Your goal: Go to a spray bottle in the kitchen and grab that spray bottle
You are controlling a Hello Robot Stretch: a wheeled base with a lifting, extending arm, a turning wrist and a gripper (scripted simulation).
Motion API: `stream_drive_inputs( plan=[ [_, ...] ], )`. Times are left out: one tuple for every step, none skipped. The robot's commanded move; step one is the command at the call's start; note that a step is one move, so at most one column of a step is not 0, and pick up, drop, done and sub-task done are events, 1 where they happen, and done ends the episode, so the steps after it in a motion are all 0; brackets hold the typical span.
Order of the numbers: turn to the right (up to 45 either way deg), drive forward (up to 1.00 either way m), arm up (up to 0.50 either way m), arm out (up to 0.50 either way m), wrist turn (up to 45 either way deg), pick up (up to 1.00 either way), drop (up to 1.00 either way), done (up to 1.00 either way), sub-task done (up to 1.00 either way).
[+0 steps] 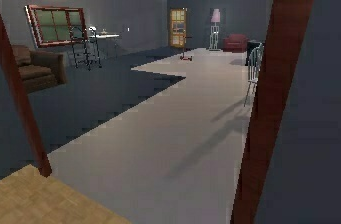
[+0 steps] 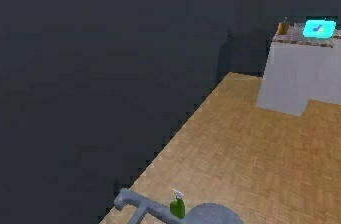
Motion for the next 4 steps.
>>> stream_drive_inputs(
  plan=[
    [0.0,0.00,0.00,0.50,0.0,0.00,0.00,0.00,0.00],
    [0.0,0.00,0.00,0.00,45.0,0.00,0.00,0.00,0.00],
    [0.0,0.00,0.00,0.00,45.0,0.00,0.00,0.00,0.00],
    [0.0,0.00,0.00,0.00,45.0,0.00,0.00,0.00,0.00]
  ],
)
